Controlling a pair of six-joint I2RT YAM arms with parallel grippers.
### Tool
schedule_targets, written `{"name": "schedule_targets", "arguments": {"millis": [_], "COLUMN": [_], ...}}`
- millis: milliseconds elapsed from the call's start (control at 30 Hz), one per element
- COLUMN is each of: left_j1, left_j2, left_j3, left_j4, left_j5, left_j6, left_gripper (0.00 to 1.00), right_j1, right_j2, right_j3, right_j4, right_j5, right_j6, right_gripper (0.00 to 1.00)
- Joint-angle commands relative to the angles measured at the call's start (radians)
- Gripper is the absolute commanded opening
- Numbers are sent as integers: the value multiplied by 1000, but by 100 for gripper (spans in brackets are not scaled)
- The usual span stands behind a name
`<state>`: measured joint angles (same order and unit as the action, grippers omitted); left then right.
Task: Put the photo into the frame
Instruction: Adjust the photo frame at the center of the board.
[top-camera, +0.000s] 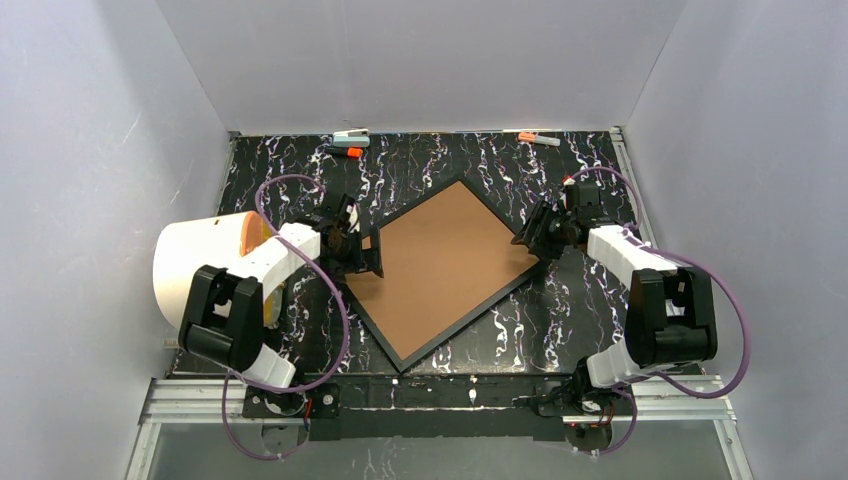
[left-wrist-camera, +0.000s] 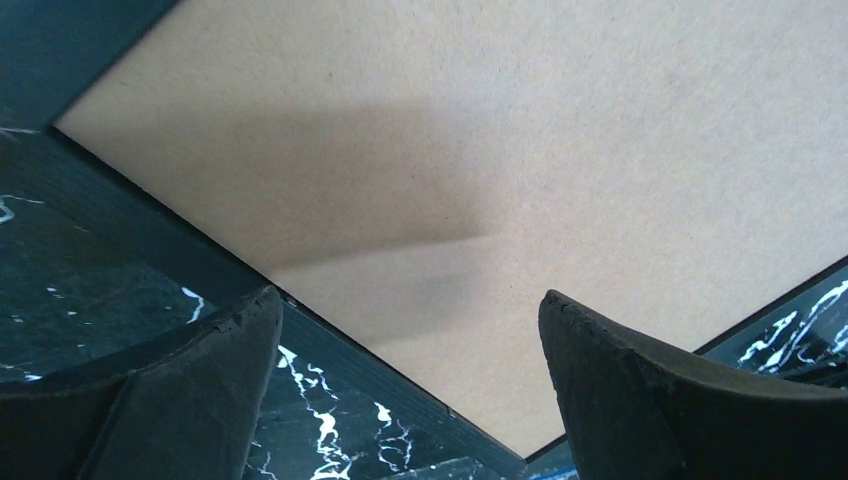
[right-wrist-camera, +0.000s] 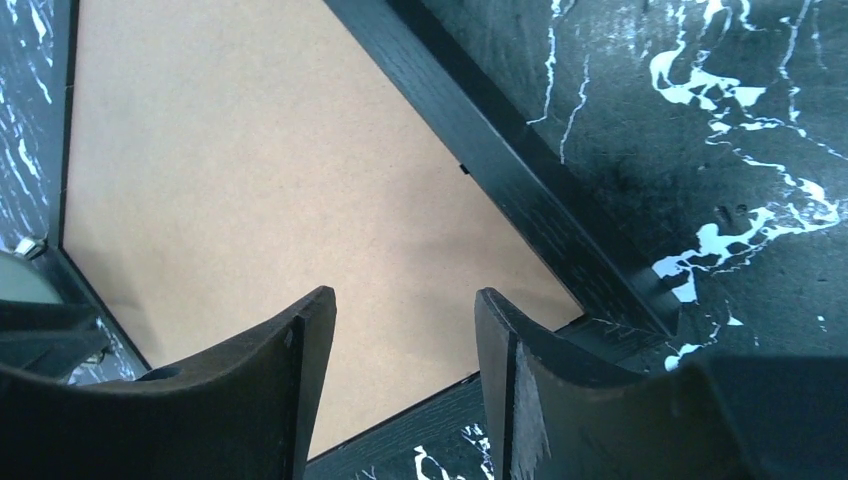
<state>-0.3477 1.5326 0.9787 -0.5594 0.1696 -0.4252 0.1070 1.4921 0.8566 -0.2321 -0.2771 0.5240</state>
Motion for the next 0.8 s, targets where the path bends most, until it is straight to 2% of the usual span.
{"name": "schedule_targets", "arguments": {"millis": [0,167,333,467,567,667,767], "left_j1": [-4,-4,8,55,78,85,86], "left_j2": [-78,-74,64,232,342,424,472], "left_j3": [53,172,278,382,448,495,511], "left_j4": [24,39,93,116,127,128,126], "left_j5": [-117,-217,-250,-76,72,132,174], "left_j6": [35,76,134,183,213,212,196], "left_gripper": [98,98,98,98,98,98,94], "right_j1": [5,5,5,5,5,6,5], "right_j2": [-34,-126,-140,-160,-143,-92,-26], "right_j3": [40,52,2,-73,-84,-94,-94], "right_j4": [0,-190,-341,-287,-223,-161,-107], "right_j5": [-56,81,64,-44,-126,-197,-227], "right_j6": [23,89,121,130,110,97,105], "right_gripper": [62,74,87,94,96,97,95]}}
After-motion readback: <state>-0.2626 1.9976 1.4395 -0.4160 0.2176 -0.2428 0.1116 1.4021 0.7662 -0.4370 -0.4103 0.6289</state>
